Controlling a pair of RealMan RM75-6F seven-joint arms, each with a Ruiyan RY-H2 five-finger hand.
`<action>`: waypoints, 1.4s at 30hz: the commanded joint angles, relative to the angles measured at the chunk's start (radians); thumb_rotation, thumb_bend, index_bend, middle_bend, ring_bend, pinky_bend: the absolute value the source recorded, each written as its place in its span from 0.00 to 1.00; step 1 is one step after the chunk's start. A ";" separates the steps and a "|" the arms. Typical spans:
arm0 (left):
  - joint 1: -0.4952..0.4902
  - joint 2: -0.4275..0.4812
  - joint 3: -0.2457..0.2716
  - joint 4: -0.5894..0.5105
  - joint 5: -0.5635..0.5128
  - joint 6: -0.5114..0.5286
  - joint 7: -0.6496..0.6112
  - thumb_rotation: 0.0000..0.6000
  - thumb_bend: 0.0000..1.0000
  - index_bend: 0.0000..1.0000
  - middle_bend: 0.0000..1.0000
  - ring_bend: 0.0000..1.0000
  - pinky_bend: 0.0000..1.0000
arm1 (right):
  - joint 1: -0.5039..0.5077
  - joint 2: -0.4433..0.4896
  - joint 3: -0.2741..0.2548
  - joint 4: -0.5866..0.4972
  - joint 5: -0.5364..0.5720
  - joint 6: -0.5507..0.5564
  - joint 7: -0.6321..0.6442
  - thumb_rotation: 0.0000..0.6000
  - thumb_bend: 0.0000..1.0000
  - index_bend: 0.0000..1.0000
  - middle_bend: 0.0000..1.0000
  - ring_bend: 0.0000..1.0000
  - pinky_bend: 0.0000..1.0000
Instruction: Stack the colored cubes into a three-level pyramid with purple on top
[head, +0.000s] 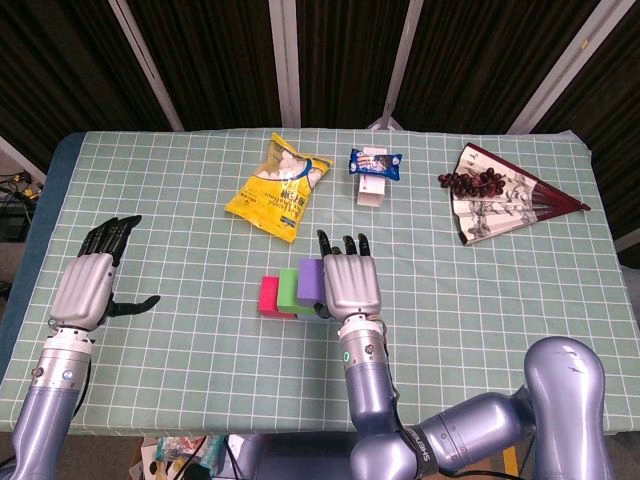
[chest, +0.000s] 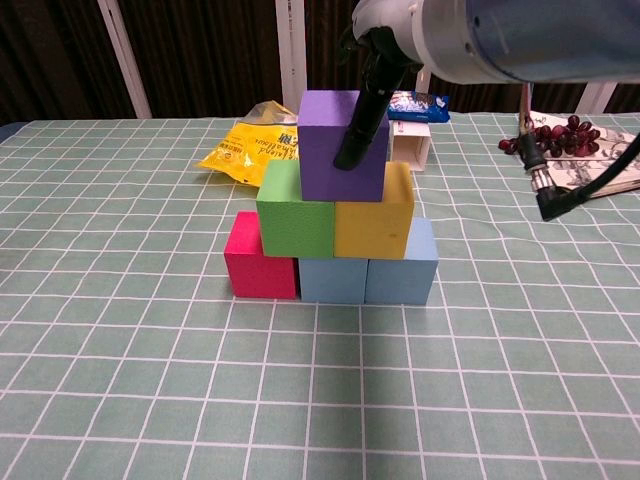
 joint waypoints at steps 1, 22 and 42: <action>0.000 0.000 0.000 0.000 0.000 0.000 0.000 1.00 0.06 0.00 0.06 0.00 0.00 | -0.002 0.002 0.000 -0.003 0.002 -0.005 -0.002 1.00 0.22 0.00 0.25 0.05 0.00; 0.004 0.007 0.006 -0.008 0.012 0.002 -0.002 1.00 0.06 0.00 0.06 0.00 0.00 | -0.059 0.108 -0.044 -0.150 -0.011 0.027 -0.026 1.00 0.22 0.00 0.00 0.00 0.00; 0.020 0.006 0.038 -0.042 0.084 0.021 0.031 1.00 0.07 0.00 0.06 0.00 0.00 | -0.365 0.525 -0.214 -0.245 -0.154 -0.067 0.088 1.00 0.21 0.00 0.00 0.00 0.00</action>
